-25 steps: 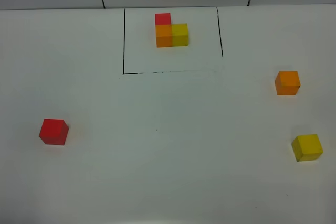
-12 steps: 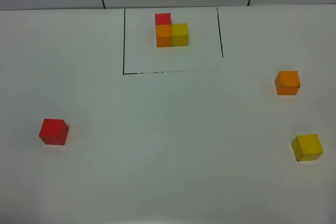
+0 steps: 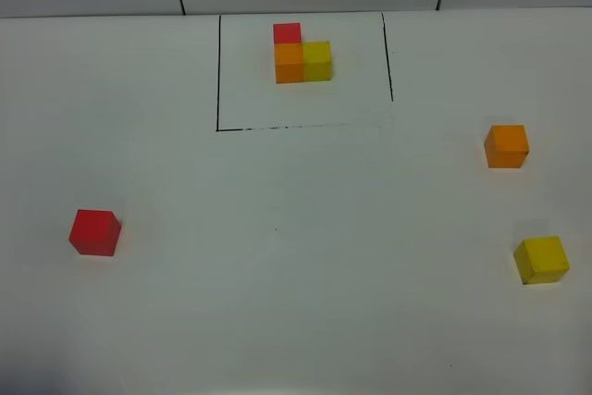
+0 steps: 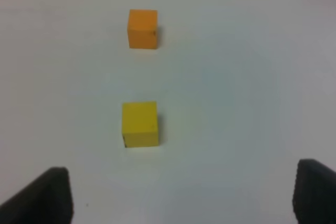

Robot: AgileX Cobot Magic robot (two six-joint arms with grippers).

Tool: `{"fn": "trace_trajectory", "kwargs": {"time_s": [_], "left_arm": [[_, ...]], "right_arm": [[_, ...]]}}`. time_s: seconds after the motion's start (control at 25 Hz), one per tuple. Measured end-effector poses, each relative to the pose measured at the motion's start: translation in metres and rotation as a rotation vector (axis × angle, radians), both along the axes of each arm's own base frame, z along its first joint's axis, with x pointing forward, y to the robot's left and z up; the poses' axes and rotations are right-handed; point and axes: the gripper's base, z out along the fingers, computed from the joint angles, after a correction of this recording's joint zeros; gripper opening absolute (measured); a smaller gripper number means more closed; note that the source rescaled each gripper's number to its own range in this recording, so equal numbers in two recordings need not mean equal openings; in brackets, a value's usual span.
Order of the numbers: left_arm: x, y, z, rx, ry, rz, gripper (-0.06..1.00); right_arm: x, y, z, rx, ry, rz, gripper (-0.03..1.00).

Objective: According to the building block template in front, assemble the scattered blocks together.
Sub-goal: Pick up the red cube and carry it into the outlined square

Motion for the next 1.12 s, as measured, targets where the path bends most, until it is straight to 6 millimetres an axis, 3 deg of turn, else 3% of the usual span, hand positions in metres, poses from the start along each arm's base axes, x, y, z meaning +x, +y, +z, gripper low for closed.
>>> {"fn": "trace_trajectory", "kwargs": {"time_s": [0.32,0.64,0.84,1.12], "left_arm": [[0.050,0.000,0.019,0.018,0.065,0.011,0.78],[0.113,0.001,0.033,0.081,0.173,0.011,0.78],[0.153,-0.001,0.025,0.079,0.257,0.015,0.78],[0.208,-0.003,-0.015,0.070,0.479,0.034,0.78]], "right_arm": [[0.000,0.000,0.000,0.005,0.000,0.003,0.72],[0.000,0.001,0.000,0.011,0.000,0.007,0.72],[0.000,0.001,0.000,0.012,0.000,0.007,0.72],[0.000,0.001,0.000,0.012,0.000,0.007,0.72]]}}
